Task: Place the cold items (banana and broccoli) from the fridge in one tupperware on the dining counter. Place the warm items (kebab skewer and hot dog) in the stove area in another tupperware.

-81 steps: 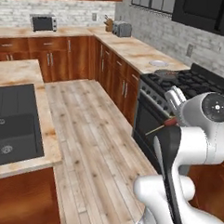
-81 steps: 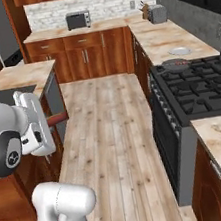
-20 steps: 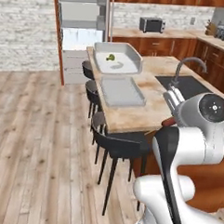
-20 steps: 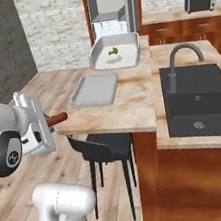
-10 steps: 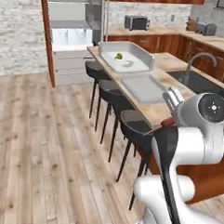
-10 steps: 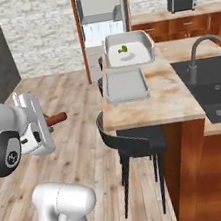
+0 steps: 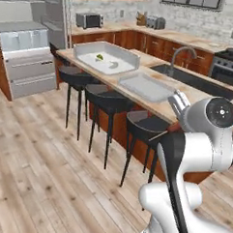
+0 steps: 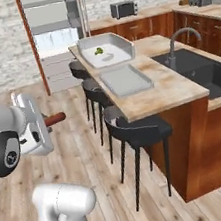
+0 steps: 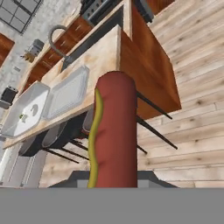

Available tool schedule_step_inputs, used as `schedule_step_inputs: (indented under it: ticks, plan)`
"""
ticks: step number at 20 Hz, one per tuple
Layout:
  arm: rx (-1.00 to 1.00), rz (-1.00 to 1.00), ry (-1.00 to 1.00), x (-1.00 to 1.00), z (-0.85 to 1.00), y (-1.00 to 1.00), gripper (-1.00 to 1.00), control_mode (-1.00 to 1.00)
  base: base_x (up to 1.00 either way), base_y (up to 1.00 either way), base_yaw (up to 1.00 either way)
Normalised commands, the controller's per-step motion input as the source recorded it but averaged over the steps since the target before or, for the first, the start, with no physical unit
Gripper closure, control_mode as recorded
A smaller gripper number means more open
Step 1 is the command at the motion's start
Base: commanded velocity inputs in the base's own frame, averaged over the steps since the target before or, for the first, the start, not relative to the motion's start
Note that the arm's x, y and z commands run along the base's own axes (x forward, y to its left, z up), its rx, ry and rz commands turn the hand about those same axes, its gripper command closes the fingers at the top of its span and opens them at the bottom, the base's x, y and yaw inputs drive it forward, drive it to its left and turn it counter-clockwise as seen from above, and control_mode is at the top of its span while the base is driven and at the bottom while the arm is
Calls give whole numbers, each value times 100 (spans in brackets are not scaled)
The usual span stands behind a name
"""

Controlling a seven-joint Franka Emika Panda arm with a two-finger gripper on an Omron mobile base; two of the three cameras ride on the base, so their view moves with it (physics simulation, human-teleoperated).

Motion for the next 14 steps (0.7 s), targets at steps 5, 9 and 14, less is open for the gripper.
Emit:
schedule_step_inputs:
  ticks: [5,9,14]
  plan:
    - [0,0,0,0,0,0,100,100,40,100,-65]
    - [0,0,0,0,0,0,100,100,53,100,-54]
    - [0,0,0,0,0,0,100,100,53,100,-55]
